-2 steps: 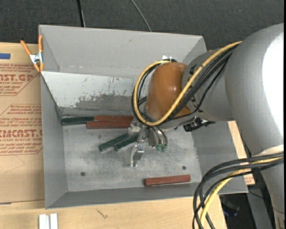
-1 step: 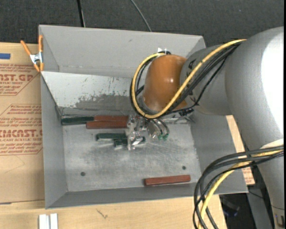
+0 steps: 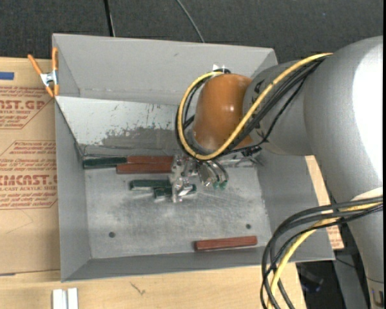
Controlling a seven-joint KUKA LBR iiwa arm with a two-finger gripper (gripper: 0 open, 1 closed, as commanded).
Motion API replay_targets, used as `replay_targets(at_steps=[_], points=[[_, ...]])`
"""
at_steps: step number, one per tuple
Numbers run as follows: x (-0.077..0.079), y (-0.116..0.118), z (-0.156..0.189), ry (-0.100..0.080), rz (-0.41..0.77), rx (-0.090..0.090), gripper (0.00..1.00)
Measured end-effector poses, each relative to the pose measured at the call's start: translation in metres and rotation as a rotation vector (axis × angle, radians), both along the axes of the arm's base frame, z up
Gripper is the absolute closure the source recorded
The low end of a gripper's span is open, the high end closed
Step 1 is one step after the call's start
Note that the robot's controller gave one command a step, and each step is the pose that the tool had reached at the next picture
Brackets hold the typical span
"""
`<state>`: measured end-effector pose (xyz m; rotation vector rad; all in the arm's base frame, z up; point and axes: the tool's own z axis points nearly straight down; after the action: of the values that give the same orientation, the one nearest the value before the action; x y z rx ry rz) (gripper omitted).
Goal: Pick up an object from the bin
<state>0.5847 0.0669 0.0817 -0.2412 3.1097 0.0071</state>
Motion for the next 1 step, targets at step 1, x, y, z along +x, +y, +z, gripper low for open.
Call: replay_targets(at_steps=[1], points=[[-0.0225,-0.0088,0.1312,0.018,-0.059,-0.005,1.00]])
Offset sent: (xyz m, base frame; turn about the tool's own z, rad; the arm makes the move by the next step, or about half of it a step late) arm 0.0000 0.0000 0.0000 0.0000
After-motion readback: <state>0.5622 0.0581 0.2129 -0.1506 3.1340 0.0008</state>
